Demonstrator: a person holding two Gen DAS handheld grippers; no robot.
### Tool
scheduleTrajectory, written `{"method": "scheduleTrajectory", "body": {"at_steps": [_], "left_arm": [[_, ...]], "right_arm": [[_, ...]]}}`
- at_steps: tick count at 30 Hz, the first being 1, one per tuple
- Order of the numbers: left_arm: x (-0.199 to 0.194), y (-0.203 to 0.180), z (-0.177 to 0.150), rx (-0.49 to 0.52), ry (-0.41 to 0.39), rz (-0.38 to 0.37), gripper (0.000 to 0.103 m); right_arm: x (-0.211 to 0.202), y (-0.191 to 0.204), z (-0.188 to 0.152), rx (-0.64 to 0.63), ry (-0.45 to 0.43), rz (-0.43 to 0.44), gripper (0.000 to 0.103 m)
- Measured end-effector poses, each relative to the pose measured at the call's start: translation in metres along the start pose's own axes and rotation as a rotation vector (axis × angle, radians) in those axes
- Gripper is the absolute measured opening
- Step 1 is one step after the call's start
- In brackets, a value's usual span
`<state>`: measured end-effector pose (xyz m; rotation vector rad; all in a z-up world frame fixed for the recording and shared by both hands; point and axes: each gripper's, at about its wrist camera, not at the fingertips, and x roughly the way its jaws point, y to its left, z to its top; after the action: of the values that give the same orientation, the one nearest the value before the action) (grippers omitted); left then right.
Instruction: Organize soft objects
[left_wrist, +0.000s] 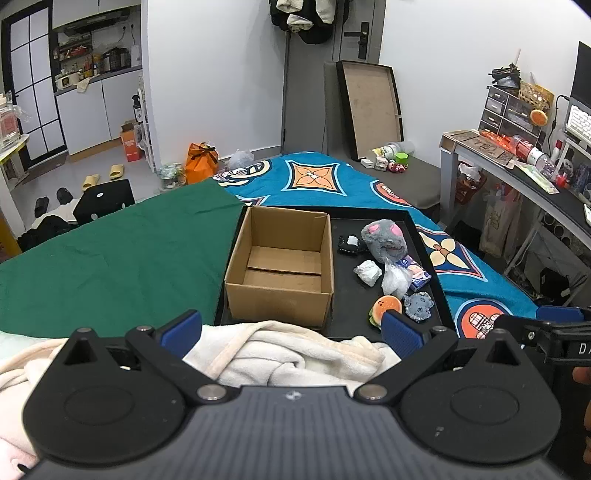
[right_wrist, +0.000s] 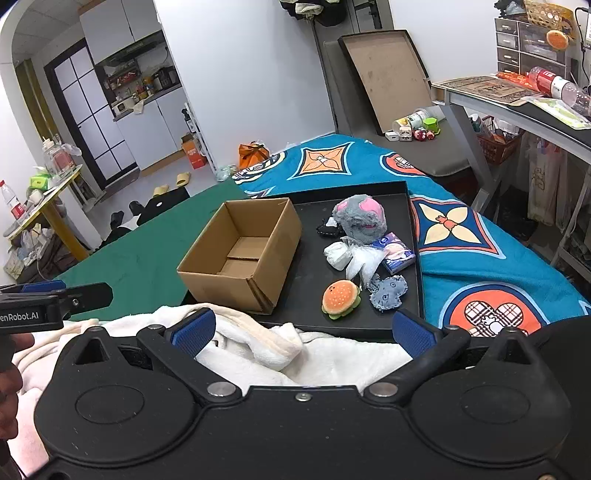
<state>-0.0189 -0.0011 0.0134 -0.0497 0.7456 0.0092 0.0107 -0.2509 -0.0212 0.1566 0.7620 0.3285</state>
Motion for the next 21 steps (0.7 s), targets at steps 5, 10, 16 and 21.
{"method": "scheduleTrajectory", "body": {"at_steps": [5,10,16,21], "left_arm": [[0.006,0.001,0.007,-0.009,0.003,-0.001,0.103],[0.017,0.002,0.012,-0.005,0.019,-0.01,0.103],[0.035,0.001,0.017,0.001,0.046,-0.002,0.103],[0.052,0.005,0.021,-0.01,0.071,0.007,0.103]], "right_arm": [[0.007,-0.002,0.003,0.0,0.01,-0.006,0.103],[0.018,-0.007,0.006,0.005,0.023,-0.01,0.103],[0.035,-0.018,0.011,0.02,0.044,-0.013,0.103],[0.05,-0.027,0.014,0.031,0.067,-0.008,0.103]]}}
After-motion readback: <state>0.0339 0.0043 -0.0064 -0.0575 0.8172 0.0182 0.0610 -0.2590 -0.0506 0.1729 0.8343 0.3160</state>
